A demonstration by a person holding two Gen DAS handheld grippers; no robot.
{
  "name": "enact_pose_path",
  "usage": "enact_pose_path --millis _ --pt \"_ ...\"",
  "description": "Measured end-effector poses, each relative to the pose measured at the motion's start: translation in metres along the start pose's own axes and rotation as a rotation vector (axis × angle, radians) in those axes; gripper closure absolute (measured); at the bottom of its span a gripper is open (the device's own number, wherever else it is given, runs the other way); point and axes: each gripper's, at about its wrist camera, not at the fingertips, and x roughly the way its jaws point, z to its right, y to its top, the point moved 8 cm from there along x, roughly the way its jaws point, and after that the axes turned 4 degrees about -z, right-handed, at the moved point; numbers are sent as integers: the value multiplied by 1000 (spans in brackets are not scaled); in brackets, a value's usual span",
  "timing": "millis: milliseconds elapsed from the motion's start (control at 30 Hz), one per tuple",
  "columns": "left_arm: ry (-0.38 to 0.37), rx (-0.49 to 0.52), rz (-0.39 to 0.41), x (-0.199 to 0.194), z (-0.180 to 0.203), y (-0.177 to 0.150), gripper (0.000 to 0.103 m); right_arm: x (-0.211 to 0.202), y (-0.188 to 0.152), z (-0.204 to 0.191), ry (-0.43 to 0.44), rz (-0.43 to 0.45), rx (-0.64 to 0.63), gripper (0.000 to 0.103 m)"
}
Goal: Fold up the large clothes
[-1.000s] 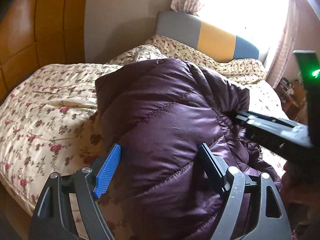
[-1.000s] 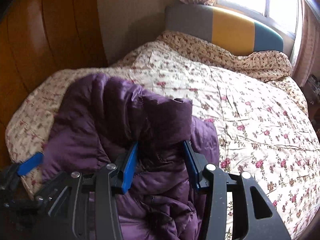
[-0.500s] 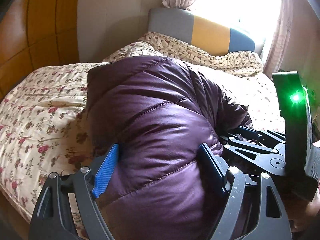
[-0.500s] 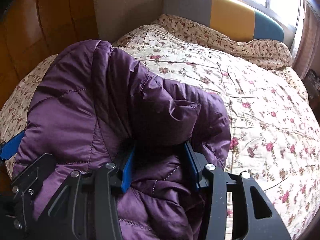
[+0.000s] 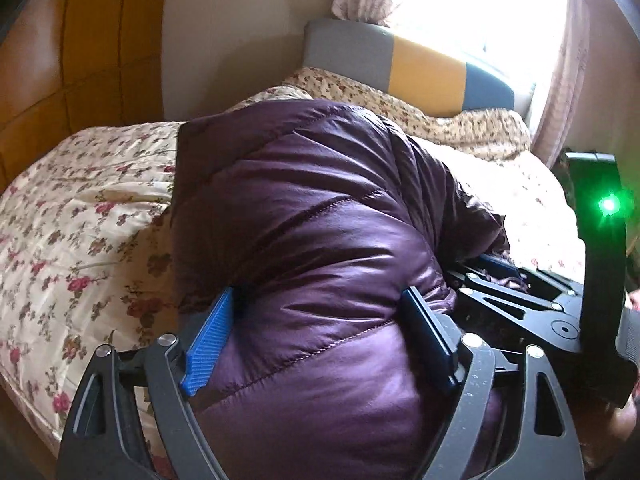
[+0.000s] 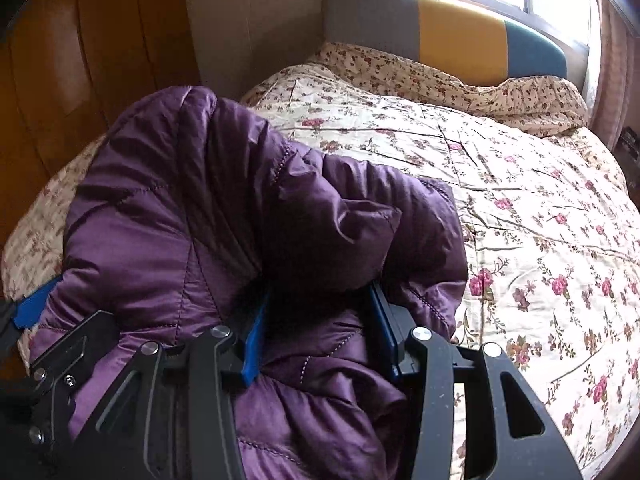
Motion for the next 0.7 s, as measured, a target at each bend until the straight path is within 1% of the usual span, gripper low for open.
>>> enact_pose_path --millis 67,100,167,233,300,333,367,433,633,700 --pt "4 -30 9 -6 -4 0 10 -7 2 -1 -1 11 -1 57" --pt "6 -44 13 -10 -6 -1 9 -11 3 -1 2 17 5 56" --pt "8 -64 17 -15 -9 -1 8 -19 5 1 8 30 15 51" --pt "9 -79 24 -23 -11 -2 8 -30 6 1 10 42 18 48" --pt "15 -79 37 -30 -10 -3 8 -40 6 0 12 56 15 46" --pt "19 -75 39 -34 -9 -4 5 -45 6 -1 12 65 11 45" --pt "20 -75 42 -37 -8 -4 4 -49 6 -3 11 70 6 44" --pt "24 -75 51 -44 -6 -5 4 -60 5 -9 11 83 -12 40" --pt "61 -79 61 -60 -7 -8 4 -76 -1 -15 13 84 -20 39" --pt "71 -87 69 -67 -8 -8 4 -80 -3 -15 7 87 -25 36"
